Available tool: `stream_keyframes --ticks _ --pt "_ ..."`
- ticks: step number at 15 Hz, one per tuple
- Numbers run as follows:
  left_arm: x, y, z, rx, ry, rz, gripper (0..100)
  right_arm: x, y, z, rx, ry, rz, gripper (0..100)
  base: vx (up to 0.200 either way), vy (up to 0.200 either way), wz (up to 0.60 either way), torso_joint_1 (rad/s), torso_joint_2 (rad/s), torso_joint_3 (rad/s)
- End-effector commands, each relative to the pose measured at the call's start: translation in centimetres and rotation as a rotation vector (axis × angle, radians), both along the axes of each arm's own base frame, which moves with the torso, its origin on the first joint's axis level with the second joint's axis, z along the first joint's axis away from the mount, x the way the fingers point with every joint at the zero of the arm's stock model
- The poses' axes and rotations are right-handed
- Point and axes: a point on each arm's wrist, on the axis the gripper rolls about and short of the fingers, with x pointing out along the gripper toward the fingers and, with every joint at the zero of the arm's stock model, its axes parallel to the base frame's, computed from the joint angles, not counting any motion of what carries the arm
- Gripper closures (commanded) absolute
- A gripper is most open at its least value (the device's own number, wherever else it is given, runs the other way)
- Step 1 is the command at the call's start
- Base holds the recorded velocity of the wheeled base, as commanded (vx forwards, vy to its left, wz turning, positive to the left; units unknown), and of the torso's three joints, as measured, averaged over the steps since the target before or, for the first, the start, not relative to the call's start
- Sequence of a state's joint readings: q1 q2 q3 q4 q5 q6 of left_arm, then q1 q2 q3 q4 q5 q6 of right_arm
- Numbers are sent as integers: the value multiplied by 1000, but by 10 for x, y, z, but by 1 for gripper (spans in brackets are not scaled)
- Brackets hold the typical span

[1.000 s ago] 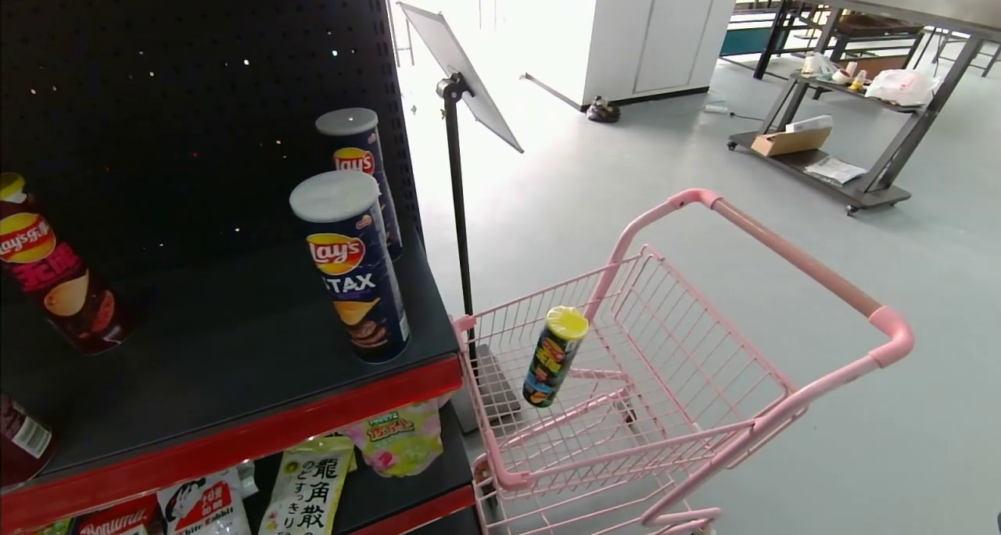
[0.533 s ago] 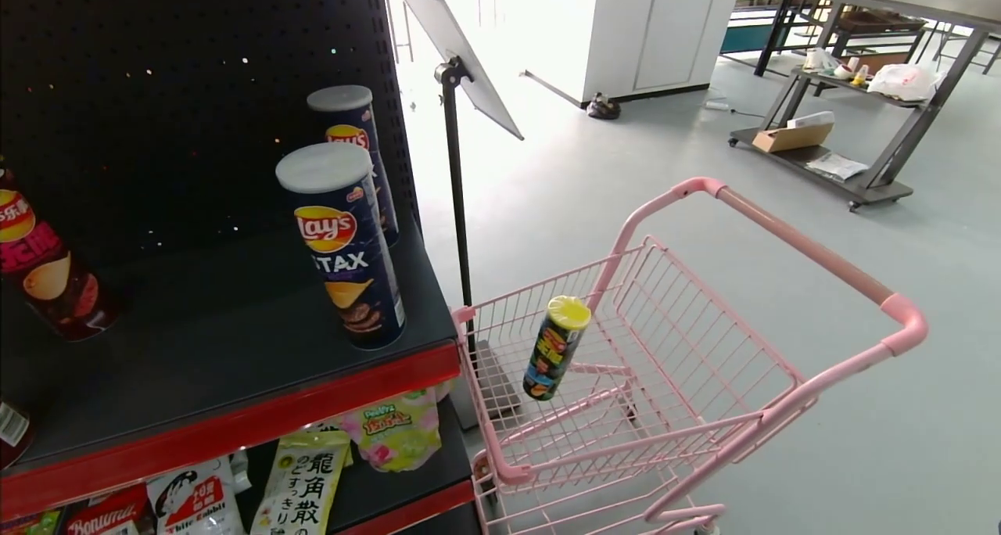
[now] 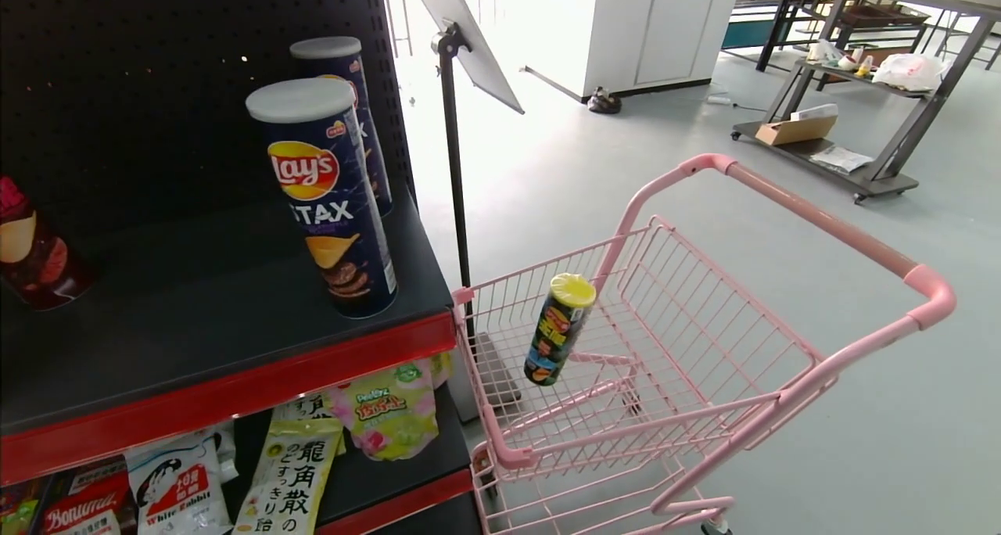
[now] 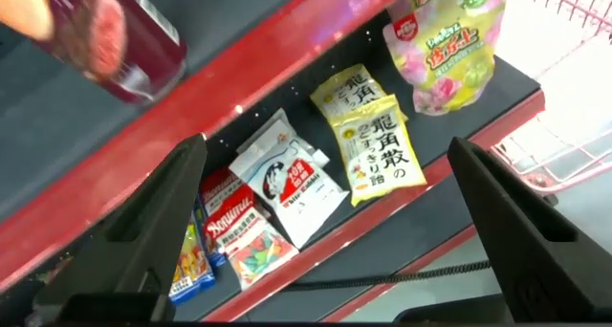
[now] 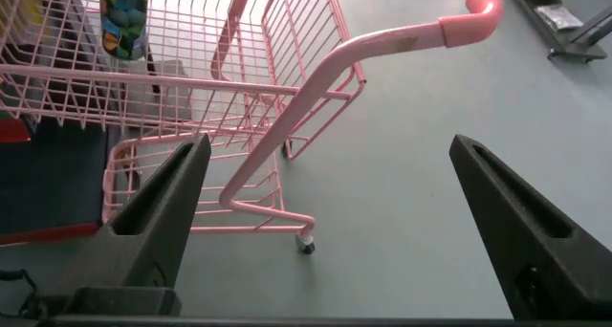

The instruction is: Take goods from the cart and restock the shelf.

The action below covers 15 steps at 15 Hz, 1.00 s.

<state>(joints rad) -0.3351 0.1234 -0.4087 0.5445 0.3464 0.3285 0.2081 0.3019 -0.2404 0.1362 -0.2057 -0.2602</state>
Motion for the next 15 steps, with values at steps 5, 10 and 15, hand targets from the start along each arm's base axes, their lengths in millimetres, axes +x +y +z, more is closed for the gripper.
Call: stream_keyframes --ticks 5,10,15 --pt "0 0 -1 0 0 3 0 0 0 -5 -2 9 2 0 0 0 120 -168 543 364" --pt "1 0 -4 5 11 4 0 2 1 1 2 11 4 0 0 0 120 -96 353 251" --pt "12 -4 -14 -36 -59 1 0 98 24 104 260 -110 67 0 0 0 0 -3 19 11"
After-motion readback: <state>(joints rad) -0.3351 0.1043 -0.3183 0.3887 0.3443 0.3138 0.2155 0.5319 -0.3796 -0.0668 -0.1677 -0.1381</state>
